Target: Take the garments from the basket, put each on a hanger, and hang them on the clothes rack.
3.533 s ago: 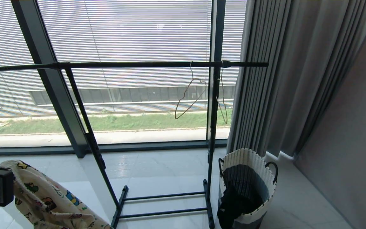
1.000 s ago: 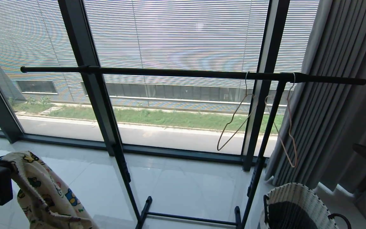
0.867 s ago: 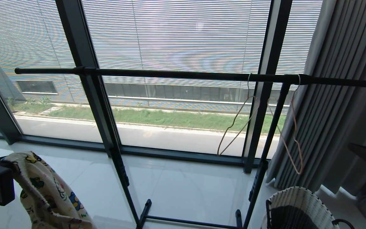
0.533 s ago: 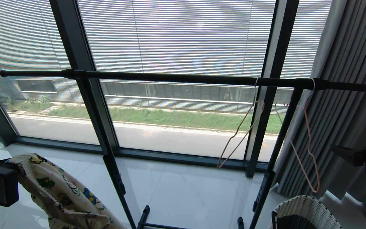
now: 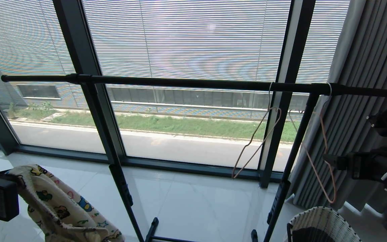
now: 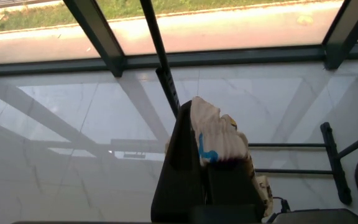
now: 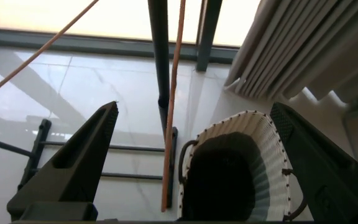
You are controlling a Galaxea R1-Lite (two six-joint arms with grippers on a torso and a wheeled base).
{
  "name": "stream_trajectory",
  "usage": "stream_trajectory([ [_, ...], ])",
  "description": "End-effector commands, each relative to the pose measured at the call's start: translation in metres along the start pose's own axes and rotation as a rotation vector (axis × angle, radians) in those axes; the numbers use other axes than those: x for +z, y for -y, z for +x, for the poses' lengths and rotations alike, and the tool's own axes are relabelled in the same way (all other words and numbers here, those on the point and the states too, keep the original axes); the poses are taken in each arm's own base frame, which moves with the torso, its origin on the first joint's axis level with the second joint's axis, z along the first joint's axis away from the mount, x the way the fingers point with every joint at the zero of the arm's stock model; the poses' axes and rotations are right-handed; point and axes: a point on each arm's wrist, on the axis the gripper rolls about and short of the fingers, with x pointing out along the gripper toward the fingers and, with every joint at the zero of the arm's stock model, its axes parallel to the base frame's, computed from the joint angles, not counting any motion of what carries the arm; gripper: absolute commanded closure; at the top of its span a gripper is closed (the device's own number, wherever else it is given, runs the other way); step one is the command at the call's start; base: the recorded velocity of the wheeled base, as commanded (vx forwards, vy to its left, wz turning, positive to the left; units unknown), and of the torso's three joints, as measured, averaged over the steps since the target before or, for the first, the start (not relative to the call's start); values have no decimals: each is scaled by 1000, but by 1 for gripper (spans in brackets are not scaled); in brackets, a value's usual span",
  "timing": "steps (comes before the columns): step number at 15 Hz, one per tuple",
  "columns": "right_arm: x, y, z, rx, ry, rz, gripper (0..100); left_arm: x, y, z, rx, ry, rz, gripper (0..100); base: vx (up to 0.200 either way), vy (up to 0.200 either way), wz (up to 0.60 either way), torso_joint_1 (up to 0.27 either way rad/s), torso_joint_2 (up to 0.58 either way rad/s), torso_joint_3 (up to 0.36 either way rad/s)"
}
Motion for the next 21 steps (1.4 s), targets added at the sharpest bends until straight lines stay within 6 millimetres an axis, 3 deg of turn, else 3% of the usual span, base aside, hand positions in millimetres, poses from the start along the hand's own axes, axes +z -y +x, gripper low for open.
stream_trajectory([
  [1, -10, -17, 34, -32, -56, -21, 0, 0, 0, 0, 1, 0, 0, 100, 0, 0, 0, 0, 0, 0],
  [7, -2, -19, 69, -85, -76, -15, 0, -5, 1, -4, 0, 4, 0, 100, 0, 0, 0, 0, 0, 0],
  [15, 4, -19, 87, -89, -80, -7, 0, -11, 3, -8, -1, 5, 0, 100, 0, 0, 0, 0, 0, 0],
  [16, 4, -19, 87, -88, -82, -7, 100, -11, 3, -8, -1, 5, 0, 100, 0, 0, 0, 0, 0, 0],
  [21, 2, -18, 90, -83, -96, -3, 100, -10, 4, -8, -12, 8, 8, 100, 0, 0, 0, 0, 0, 0],
])
